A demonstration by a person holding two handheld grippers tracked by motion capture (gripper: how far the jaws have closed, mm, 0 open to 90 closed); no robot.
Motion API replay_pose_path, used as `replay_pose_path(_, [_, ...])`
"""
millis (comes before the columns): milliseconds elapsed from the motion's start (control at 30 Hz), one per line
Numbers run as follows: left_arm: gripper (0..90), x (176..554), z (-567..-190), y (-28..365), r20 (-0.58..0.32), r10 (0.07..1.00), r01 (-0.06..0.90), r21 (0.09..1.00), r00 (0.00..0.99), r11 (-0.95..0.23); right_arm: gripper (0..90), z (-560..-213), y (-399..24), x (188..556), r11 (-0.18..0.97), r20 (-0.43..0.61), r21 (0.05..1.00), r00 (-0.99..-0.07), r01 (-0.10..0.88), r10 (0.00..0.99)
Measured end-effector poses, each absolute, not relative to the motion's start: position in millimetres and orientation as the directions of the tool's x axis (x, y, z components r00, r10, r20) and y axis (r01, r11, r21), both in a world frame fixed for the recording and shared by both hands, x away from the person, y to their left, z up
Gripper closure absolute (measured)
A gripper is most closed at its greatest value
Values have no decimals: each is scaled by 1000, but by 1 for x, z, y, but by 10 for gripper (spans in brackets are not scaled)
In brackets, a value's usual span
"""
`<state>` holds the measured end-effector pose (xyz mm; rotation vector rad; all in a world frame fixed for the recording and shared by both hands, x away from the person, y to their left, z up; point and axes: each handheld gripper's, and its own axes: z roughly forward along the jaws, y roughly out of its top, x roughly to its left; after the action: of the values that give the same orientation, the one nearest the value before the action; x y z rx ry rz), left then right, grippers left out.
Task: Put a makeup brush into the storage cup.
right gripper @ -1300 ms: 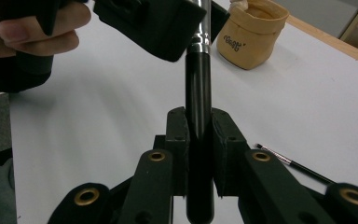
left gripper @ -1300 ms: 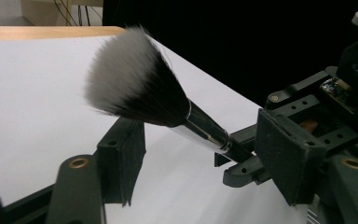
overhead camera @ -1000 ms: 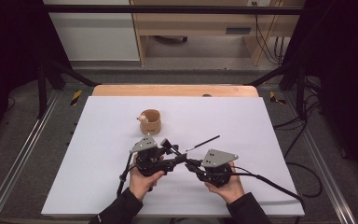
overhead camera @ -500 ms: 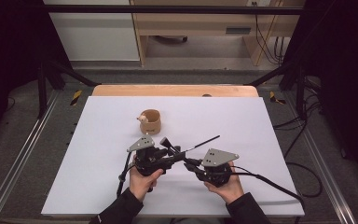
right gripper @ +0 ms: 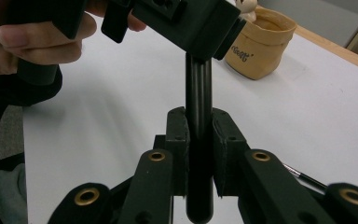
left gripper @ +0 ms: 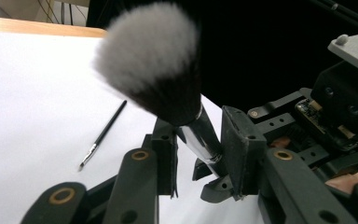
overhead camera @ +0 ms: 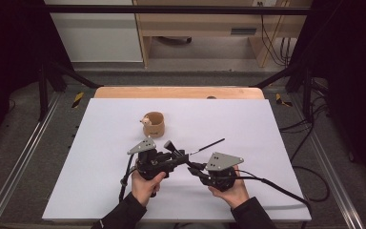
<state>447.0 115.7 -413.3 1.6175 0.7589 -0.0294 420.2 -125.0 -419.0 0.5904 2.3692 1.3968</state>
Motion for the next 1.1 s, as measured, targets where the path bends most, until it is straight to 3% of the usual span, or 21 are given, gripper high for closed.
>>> replay_pose_path(1100, [763, 438, -410, 113, -408, 429, 447, 894, 806, 9, 791, -424, -120, 420, 441, -55, 877, -872, 191, 487])
